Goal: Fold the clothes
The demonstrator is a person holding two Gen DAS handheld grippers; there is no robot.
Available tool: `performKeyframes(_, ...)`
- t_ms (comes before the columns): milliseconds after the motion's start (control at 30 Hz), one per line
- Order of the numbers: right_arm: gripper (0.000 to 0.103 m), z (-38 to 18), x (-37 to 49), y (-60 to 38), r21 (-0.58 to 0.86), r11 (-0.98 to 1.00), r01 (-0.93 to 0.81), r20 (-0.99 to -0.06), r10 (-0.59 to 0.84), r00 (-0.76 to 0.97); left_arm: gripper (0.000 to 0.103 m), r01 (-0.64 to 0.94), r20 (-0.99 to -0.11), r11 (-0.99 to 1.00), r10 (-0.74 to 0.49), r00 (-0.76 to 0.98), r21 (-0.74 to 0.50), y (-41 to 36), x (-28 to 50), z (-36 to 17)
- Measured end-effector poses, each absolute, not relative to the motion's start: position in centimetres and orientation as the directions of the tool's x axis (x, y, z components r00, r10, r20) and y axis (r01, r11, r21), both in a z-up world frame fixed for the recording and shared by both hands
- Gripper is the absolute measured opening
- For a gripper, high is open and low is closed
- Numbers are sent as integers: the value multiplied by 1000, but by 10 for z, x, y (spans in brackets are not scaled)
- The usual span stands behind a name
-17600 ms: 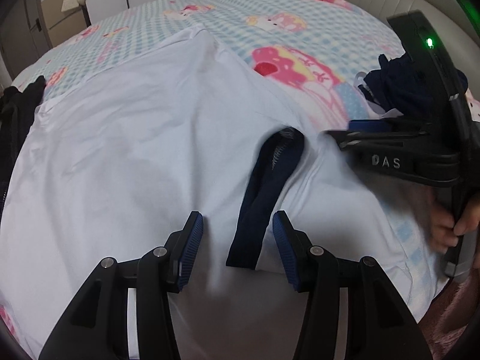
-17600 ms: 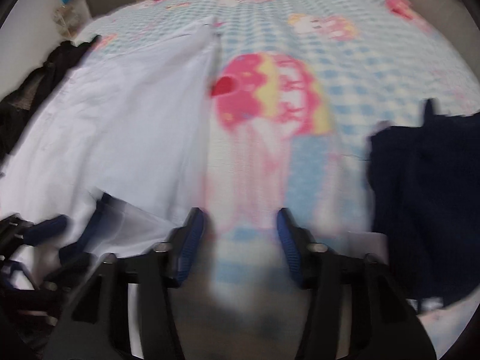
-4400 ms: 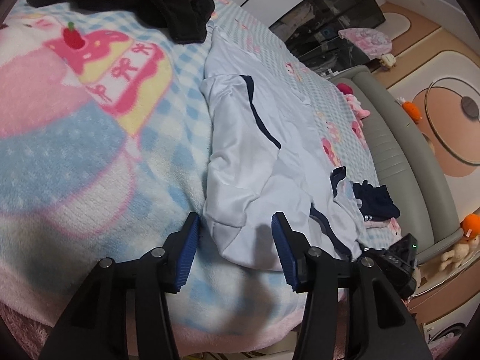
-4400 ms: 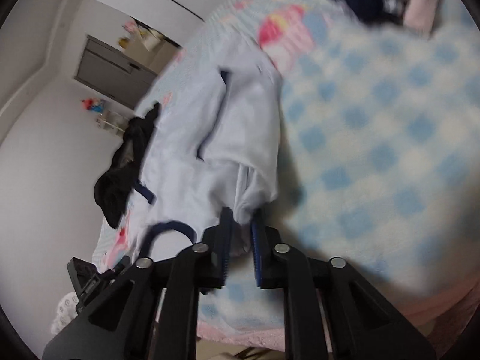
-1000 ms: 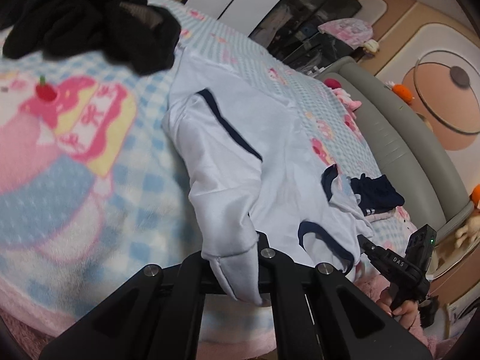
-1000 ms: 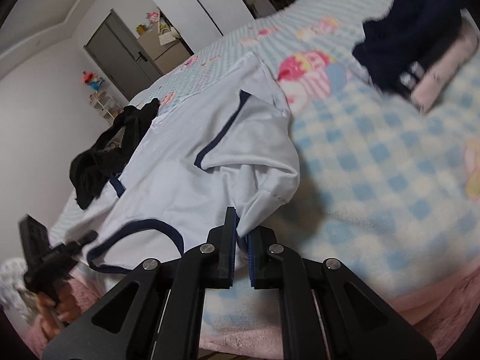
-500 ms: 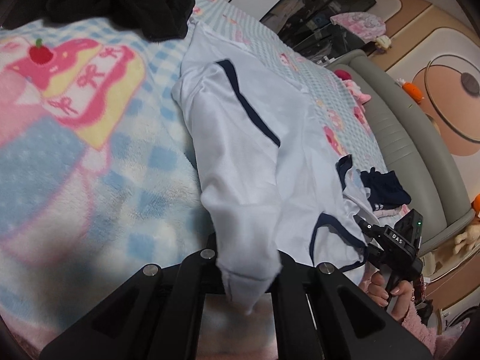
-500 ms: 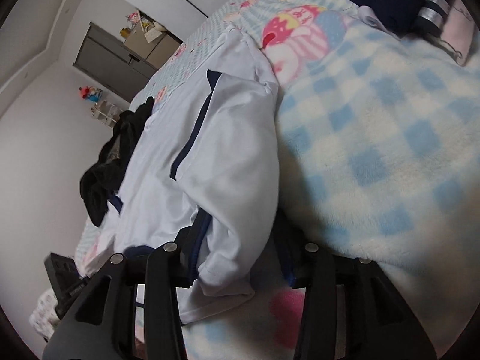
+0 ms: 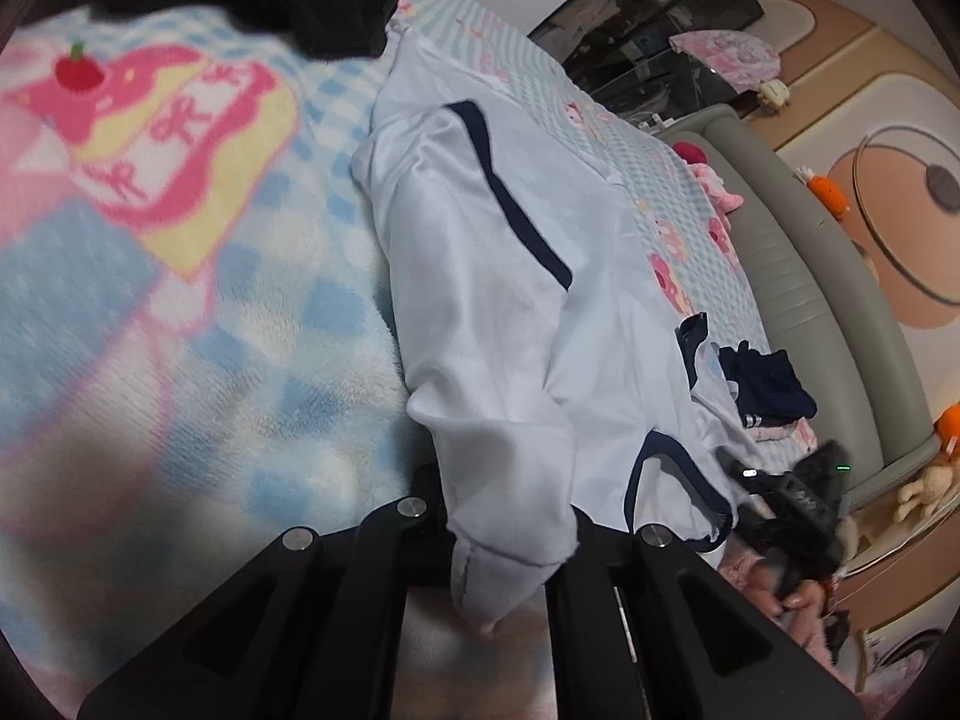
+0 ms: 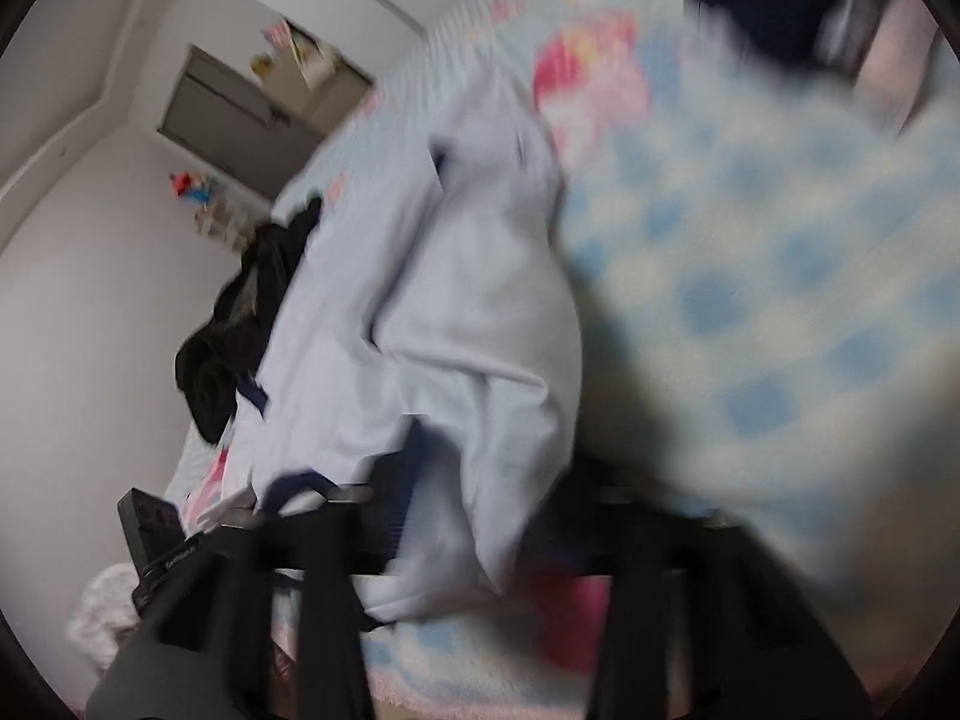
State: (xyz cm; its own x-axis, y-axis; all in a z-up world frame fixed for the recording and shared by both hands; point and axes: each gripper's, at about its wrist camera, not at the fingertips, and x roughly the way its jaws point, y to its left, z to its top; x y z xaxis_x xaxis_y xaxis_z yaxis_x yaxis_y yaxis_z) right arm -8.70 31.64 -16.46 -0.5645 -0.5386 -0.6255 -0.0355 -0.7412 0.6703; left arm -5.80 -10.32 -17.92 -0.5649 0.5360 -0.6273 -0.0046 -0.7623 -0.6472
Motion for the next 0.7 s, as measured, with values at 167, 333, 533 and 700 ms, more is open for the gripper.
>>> performKeyframes(167,9,-143,-92,298,579,-812,77,-607,-492,-624,6,-6,-603,-751,534,-592,-660,-104,-58,-173)
performKeyframes(333,10,-137,-93,305,653,-753,82,-537,-537,-651,7,-20,-502,-660,591,-632,-751,-113,-55,-165)
performKeyframes(533,28,-175,-121,303,725,-688,-32,-585,-590,-556,19,34,-551,-640,631,-547,-767,-97,-63,-193)
performKeyframes(700,30,-175,-123,296,704,-710,3,-596,-593,-541,27,21,-542,-637,637,-548,-770,-90,-64,-193)
